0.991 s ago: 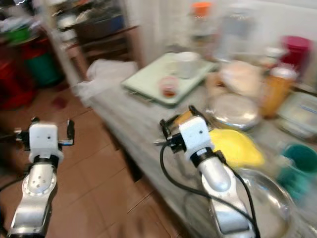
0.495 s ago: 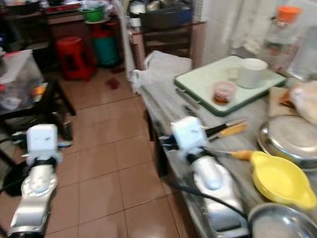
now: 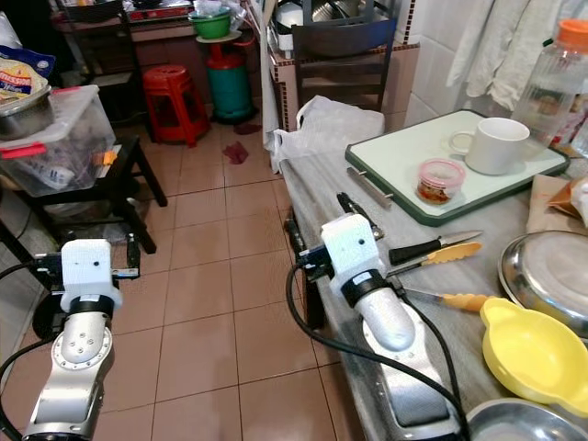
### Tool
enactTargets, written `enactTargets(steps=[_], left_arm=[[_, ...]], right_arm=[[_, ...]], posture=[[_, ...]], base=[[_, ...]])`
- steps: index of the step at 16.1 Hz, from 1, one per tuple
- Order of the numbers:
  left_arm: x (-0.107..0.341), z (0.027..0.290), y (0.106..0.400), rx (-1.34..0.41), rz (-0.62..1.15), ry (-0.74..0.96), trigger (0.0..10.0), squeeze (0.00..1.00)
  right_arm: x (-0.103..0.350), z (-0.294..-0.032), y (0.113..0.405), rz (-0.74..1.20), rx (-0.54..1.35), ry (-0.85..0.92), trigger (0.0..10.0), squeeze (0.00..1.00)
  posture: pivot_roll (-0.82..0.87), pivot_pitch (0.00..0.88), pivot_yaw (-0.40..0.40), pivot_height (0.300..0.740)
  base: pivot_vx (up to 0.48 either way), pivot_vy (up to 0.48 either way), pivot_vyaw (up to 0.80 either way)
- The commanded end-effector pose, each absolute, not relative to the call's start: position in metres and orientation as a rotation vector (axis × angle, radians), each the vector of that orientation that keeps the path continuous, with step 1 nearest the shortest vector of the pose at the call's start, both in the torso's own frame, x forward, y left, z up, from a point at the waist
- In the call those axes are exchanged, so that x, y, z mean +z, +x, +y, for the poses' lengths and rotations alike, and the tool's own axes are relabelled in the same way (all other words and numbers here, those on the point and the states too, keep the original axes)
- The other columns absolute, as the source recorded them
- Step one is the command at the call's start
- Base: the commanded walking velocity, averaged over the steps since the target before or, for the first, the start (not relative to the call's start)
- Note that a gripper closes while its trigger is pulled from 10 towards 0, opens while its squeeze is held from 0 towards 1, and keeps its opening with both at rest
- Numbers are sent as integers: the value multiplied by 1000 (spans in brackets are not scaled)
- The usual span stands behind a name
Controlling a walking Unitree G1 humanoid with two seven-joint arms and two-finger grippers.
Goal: Setting the table
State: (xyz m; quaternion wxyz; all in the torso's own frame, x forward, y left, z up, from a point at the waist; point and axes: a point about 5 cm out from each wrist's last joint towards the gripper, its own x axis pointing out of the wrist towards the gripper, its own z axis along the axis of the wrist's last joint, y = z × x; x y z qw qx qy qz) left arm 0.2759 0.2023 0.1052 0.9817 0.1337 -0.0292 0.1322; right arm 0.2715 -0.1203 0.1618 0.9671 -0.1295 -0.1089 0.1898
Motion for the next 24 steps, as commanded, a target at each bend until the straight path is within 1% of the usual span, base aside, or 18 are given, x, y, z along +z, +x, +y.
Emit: enactTargets(steps=[1, 9, 18, 22, 24], left_arm=[[104, 206, 277, 275, -47, 277, 10000, 0], [102, 204, 279, 255, -33, 284, 10000, 0], [99, 200, 281, 246, -10, 275, 10000, 0], [96, 197, 283, 236, -2, 279, 10000, 0], [87, 189, 285, 168, 43, 268, 10000, 0]], right_arm=[[164, -118, 272, -229, 388, -246, 10000, 0], [162, -121, 272, -225, 358, -229, 10000, 0], [161, -124, 275, -225, 339, -235, 10000, 0], [155, -130, 276, -202, 321, -238, 10000, 0], [146, -134, 277, -170, 299, -242, 10000, 0]], posture=[[-73, 0, 68, 740], [-77, 0, 87, 740], [-81, 0, 82, 740], [-80, 0, 83, 740], [-82, 0, 82, 740]], base=[[0, 368, 0], [0, 473, 0], [0, 480, 0], [0, 480, 0], [0, 0, 0]])
